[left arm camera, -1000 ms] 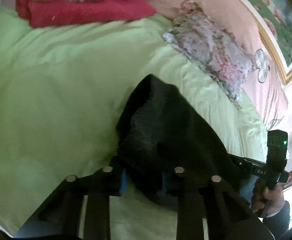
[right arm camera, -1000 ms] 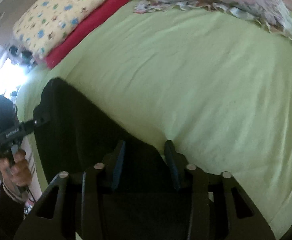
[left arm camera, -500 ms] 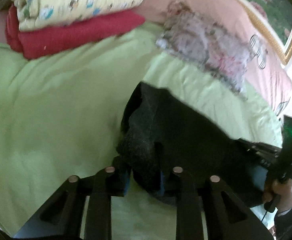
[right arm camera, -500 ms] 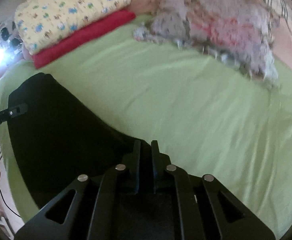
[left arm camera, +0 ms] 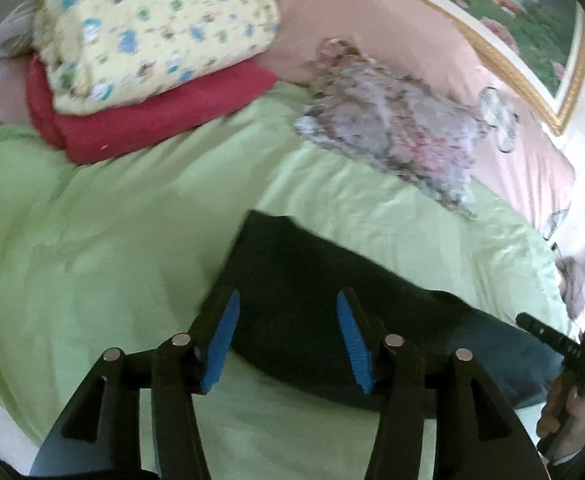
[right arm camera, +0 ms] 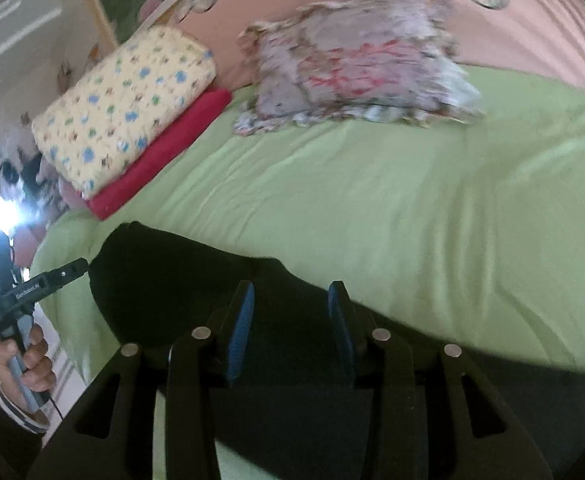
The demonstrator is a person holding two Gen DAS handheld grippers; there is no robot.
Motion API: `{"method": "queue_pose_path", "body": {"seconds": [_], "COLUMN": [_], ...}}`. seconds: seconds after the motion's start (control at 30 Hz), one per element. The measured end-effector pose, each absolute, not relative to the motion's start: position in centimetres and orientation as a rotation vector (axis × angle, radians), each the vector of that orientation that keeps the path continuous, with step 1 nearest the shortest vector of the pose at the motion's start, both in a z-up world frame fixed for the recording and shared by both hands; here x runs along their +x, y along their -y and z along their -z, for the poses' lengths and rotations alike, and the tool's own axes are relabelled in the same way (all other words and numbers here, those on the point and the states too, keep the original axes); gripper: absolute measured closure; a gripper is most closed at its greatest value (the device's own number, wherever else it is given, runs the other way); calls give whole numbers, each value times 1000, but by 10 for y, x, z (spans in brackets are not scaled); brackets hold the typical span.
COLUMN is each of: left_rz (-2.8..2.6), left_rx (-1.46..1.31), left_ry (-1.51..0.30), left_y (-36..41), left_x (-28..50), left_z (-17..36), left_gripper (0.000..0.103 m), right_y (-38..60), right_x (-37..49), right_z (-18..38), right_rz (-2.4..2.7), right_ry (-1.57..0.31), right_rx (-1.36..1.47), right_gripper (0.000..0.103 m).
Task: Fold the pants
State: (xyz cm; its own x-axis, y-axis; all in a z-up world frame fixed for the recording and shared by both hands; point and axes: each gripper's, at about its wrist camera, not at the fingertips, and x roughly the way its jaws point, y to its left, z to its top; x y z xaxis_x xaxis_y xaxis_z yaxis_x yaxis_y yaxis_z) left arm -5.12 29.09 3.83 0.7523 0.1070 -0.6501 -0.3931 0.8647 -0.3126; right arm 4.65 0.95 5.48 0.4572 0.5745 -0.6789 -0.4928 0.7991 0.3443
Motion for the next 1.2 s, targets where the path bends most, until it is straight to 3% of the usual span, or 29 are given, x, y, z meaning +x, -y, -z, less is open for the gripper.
{"method": "queue_pose_path", "body": {"seconds": [0.4, 0.57, 1.2], "left_rz": [-15, 81, 351], "left_rx": [-330, -282, -86], "left_ry": [-715, -729, -785], "left_y": [-178, -135, 4], "left_x": [1, 19, 80], "left_z": [-53, -57, -65], "left_gripper": [41, 40, 30], "right_y": [111, 154, 268], "right_x": [-7, -28, -82], "right_z": [-60, -58, -32], "right_rz": [-472, -375, -85], "right_ry": [-845, -825, -775], "right_rx": [280, 331, 542], "right_gripper": [62, 54, 54]}}
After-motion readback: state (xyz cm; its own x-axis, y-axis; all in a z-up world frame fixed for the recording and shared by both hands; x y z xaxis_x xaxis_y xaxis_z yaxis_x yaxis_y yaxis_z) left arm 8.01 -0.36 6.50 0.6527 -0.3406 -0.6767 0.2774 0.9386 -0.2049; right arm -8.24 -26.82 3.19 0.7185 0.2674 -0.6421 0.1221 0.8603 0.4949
